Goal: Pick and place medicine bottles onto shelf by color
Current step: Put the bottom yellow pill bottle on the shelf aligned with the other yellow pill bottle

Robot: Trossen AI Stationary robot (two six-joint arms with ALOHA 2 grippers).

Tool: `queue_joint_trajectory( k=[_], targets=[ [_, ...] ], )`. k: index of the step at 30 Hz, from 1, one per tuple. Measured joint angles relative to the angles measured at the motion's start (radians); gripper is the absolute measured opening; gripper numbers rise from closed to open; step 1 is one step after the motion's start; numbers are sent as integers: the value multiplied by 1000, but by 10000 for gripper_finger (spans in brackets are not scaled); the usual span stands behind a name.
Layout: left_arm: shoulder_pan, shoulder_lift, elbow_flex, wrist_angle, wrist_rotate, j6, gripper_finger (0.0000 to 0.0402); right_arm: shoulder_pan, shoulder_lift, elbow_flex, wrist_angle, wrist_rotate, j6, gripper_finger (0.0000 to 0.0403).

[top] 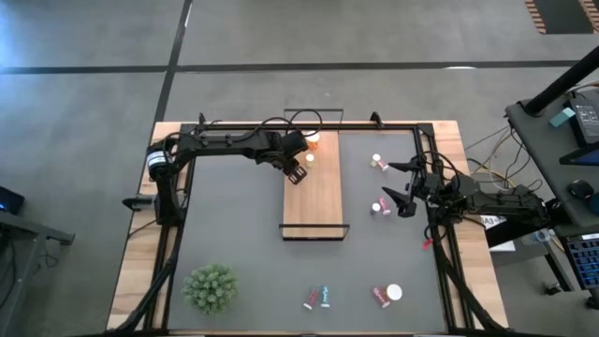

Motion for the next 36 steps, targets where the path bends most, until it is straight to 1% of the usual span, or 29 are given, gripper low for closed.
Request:
queue_joint_trajectory(
  k=[20,28,31,36],
  targets=[
    [3,2,-4,2,3,-27,100,0,0,0,0,0,0,350],
    [3,2,-13,34,2,-26,100,0,0,0,0,0,0,350],
    [3,2,-21,38,0,-28,108,0,0,0,0,0,0,350],
    [5,3,-29,35,-3,-51,142,0,0,0,0,0,0,350]
  ],
)
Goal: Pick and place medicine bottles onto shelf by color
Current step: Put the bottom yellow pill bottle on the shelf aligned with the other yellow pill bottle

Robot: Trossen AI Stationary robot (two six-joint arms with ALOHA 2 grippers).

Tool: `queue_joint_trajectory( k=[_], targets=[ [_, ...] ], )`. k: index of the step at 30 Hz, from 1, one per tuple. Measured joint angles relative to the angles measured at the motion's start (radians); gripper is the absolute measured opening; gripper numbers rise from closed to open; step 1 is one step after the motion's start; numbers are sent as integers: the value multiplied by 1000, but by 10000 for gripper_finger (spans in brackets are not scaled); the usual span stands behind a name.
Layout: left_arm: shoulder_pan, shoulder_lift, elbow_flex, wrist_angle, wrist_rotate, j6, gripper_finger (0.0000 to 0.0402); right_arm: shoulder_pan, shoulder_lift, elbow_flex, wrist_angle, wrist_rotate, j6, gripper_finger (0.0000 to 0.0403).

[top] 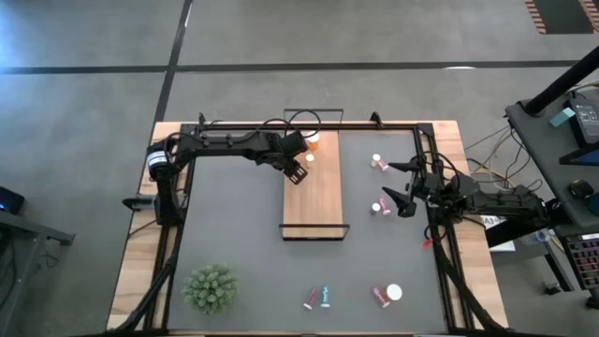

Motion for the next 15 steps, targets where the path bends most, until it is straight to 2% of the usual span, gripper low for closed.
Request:
queue_joint_trajectory(
  k=[6,15],
  targets=[
    [0,0,2,12,-14,0,173,0,0,0,0,0,0,350],
    [0,0,0,-4,-13,-2,176,0,0,0,0,0,0,350]
  ],
)
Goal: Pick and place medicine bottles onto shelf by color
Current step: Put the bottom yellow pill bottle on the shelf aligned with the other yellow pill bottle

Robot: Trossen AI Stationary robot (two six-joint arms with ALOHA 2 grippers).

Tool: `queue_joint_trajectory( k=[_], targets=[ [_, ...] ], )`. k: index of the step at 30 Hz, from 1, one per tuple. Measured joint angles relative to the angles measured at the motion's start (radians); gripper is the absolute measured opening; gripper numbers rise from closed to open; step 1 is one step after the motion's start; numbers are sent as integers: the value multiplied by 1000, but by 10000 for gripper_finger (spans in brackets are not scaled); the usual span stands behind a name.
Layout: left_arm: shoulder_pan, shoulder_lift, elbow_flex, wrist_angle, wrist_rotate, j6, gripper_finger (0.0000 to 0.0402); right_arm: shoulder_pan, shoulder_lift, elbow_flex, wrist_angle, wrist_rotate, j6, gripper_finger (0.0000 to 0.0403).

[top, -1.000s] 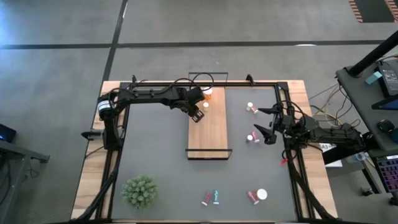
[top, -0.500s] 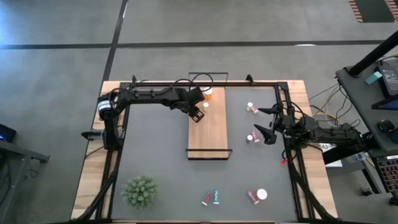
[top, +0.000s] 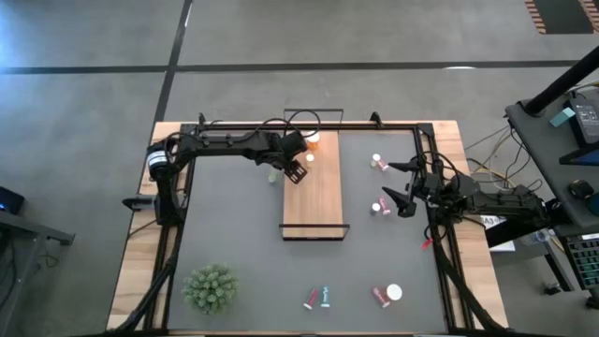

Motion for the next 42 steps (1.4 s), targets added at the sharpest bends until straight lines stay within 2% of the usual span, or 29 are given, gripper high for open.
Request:
queue_joint_trajectory(
  k=[7,11,17,25,39,42],
  targets=[
    [0,-15,-1,-178,1,-161,176,0,0,0,0,0,0,350],
    [0,-43,-36,-223,6,-229,176,0,0,0,0,0,0,350],
    [0,-98,-123,-199,5,-284,176,0,0,0,0,0,0,350],
    [0,-125,-238,-40,-16,-286,176,0,0,0,0,0,0,350],
    [0,-125,-253,-58,-20,-312,175,0,0,0,0,0,0,350],
    [-1,-125,-253,-58,-20,-312,163,0,0,0,0,0,0,350]
  ],
)
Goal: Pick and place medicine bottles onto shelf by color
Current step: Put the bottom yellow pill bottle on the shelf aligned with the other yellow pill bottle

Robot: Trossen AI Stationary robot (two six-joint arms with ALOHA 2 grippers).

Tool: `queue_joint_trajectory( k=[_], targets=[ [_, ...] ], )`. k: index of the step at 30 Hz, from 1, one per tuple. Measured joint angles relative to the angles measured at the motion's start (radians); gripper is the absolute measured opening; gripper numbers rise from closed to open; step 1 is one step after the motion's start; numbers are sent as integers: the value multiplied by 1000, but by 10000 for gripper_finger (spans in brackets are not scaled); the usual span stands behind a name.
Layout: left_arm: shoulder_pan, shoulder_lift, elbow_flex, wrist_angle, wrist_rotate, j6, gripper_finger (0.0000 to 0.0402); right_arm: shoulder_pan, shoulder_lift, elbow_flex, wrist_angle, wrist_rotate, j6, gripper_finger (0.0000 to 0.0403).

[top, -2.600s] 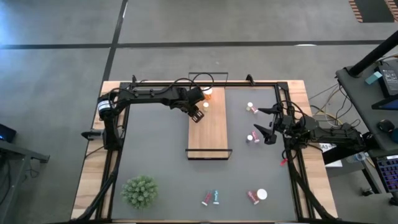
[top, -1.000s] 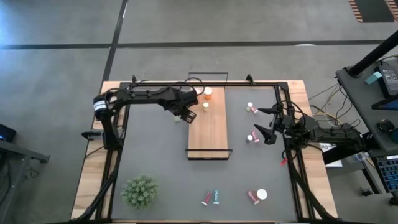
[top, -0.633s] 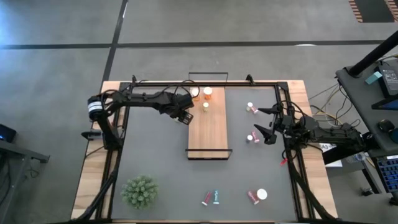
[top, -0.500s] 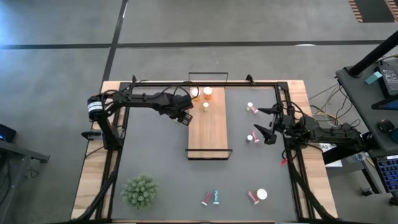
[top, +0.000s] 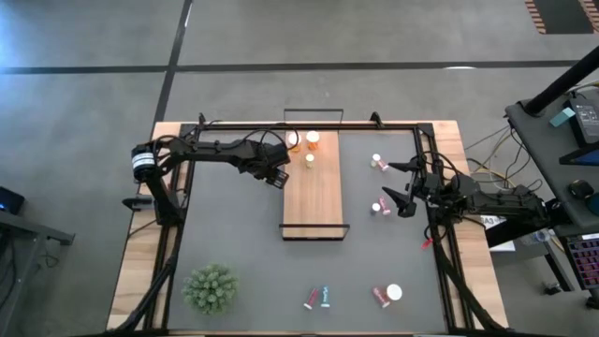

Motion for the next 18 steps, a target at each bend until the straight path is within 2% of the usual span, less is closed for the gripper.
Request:
queue_joint_trajectory(
  k=[9,18],
  targets=[
    [-2,0,1,1,0,-1,74,0,0,0,0,0,0,350],
    [-3,0,1,1,-4,0,94,0,0,0,0,0,0,350]
  ],
)
